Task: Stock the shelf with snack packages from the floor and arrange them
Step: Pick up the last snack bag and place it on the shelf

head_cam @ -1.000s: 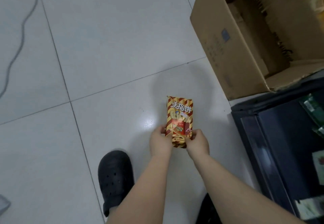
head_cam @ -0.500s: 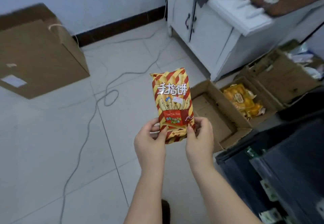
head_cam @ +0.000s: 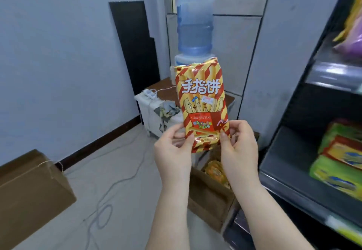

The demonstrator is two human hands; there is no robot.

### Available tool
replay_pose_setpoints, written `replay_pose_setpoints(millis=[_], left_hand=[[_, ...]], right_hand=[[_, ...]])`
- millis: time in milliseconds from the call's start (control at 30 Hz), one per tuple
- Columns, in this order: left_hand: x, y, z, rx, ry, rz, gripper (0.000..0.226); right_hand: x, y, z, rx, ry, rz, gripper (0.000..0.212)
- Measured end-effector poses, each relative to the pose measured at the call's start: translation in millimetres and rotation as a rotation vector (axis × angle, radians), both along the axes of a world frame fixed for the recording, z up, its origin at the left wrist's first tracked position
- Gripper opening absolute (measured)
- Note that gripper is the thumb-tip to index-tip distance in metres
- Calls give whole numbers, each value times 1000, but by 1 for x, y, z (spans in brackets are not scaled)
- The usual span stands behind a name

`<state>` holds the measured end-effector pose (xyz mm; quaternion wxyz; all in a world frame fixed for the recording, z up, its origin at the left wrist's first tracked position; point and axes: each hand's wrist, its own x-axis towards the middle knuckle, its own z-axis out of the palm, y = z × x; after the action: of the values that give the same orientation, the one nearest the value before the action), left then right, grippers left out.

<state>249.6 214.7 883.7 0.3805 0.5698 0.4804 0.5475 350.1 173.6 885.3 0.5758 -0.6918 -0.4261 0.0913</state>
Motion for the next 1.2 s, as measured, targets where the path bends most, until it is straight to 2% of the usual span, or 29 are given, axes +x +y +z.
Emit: replay_pose_setpoints(millis=[133,267,700,967,1200], left_hand=[[38,-37,46,92,36,-130,33],[76,-85,76,155,-22,-277,32],[201,-260,136,254,-120,-778,30],[308,-325,175,316,-215,-1035,29],[394,-366,194,383,-265,-1219,29]], right_hand=[[32,-52,44,64,-46,-156,9],[65,-111,71,141,-127,-311,9],[158,-319,125,285,-191,-790,12],[236,-396,165,321,-250,-1054,10],[301,-437,177,392,-278,-1254,9]])
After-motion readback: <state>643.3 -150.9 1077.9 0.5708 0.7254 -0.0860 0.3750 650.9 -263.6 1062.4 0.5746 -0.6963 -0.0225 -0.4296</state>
